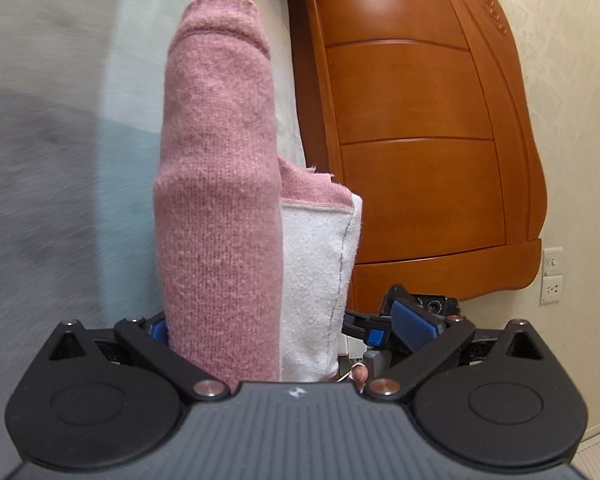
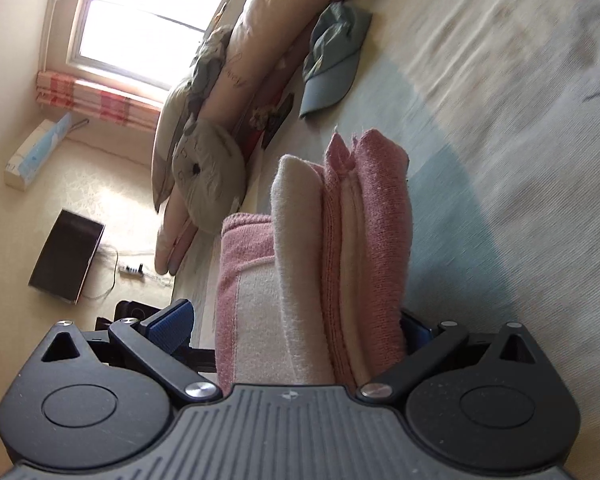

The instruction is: Fold clothes

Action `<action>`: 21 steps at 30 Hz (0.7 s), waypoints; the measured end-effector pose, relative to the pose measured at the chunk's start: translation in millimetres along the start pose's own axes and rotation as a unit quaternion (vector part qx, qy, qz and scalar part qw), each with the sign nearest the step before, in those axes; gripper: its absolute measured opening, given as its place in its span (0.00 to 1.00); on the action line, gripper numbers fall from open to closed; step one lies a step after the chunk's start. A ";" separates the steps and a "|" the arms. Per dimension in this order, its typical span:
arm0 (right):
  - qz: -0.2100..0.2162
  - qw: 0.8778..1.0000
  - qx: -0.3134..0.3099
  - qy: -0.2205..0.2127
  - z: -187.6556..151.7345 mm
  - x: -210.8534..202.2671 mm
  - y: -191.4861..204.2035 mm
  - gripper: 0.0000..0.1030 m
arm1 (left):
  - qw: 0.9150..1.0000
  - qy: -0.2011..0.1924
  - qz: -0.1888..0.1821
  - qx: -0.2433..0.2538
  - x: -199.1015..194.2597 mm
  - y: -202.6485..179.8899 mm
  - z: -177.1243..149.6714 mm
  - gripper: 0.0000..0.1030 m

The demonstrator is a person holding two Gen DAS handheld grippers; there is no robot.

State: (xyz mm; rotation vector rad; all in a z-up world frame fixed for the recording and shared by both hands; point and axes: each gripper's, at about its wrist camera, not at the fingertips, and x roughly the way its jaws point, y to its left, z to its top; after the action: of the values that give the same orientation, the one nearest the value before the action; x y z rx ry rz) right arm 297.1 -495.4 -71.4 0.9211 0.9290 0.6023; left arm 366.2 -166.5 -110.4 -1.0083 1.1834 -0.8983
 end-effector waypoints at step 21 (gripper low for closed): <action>-0.097 0.990 0.019 -0.102 124.0 -88.5 -83.7 1.00 | 0.999 0.024 -0.032 -0.020 144.6 23.5 34.6 0.98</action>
State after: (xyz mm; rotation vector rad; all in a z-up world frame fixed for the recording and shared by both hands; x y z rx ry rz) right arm 366.9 -654.6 -73.1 0.8964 0.8358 0.3193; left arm 424.7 -290.3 -173.1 -1.0674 1.2195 -0.9568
